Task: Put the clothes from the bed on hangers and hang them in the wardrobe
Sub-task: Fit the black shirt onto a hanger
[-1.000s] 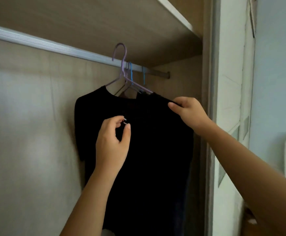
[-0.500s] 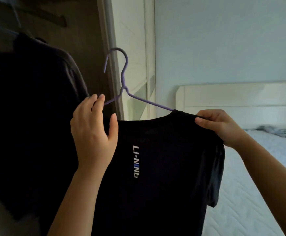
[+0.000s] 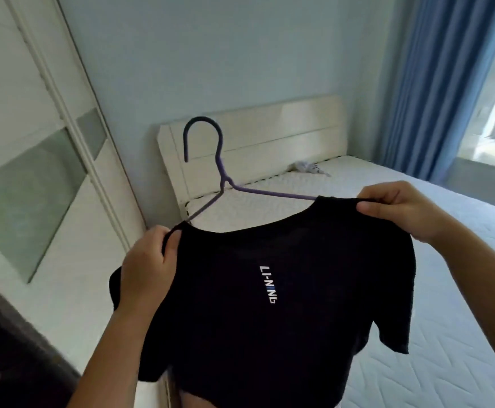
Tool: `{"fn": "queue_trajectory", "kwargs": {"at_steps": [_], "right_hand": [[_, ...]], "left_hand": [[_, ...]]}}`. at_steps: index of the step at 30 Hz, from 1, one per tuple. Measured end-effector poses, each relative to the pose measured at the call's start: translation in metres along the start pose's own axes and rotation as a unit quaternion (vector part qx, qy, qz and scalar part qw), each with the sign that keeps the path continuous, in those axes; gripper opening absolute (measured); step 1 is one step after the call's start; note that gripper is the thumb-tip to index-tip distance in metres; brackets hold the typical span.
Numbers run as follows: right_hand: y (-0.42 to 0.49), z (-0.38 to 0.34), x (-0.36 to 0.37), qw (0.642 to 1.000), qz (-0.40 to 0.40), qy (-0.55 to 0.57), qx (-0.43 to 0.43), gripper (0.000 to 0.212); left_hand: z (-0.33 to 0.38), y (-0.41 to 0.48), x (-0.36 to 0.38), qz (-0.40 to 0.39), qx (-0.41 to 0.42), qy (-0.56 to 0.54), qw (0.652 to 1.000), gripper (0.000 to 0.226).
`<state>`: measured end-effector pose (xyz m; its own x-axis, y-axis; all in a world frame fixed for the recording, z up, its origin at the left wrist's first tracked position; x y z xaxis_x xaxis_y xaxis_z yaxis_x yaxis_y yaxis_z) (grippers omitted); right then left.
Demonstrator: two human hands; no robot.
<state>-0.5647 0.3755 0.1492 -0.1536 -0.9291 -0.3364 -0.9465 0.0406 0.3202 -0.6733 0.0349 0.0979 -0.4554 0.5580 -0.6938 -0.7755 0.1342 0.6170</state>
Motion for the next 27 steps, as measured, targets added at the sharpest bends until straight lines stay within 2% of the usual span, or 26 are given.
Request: {"fn": "queue_trajectory", "kwargs": {"at_steps": [2,3,5,10,14,21,27], "right_hand": [[-0.020,0.016,-0.018,0.998,0.023,-0.036,0.040,0.017],[-0.030,0.024,-0.026,0.996,0.038,-0.069,0.052,0.015],[-0.053,0.043,-0.039,0.984,0.071,-0.149,0.073,0.032],[-0.130,0.082,-0.038,0.941,0.163,-0.257,0.150,0.031],[-0.202,0.097,-0.008,0.895,0.253,-0.281,0.236,0.008],[-0.327,0.084,0.081,0.787,0.377,-0.278,0.401,0.009],[-0.382,0.065,0.136,0.716,0.410,-0.261,0.500,0.017]], "left_hand": [[0.015,-0.003,0.031,-0.046,0.015,-0.008,0.999,0.027],[0.022,-0.007,0.045,-0.067,0.021,-0.011,0.997,0.029],[0.035,-0.016,0.072,-0.102,0.034,-0.024,0.994,0.030],[0.058,-0.046,0.110,-0.188,0.072,-0.080,0.976,0.027],[0.063,-0.075,0.124,-0.270,0.108,-0.128,0.948,0.025],[0.073,-0.130,0.143,-0.433,0.159,-0.190,0.867,0.020],[0.077,-0.166,0.150,-0.508,0.202,-0.186,0.817,0.023]]}}
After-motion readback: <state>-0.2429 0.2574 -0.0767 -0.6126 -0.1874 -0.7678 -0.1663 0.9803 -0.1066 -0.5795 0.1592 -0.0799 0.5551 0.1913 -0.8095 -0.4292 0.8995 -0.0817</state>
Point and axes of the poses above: each hand's wrist, its own y-axis towards the middle knuckle, its own x-axis out of the palm, z = x × y, the point moved 1 cm from there along y, towards the middle knuckle, and after that the axes turned 11 degrees about y, right-handed, at the moved point
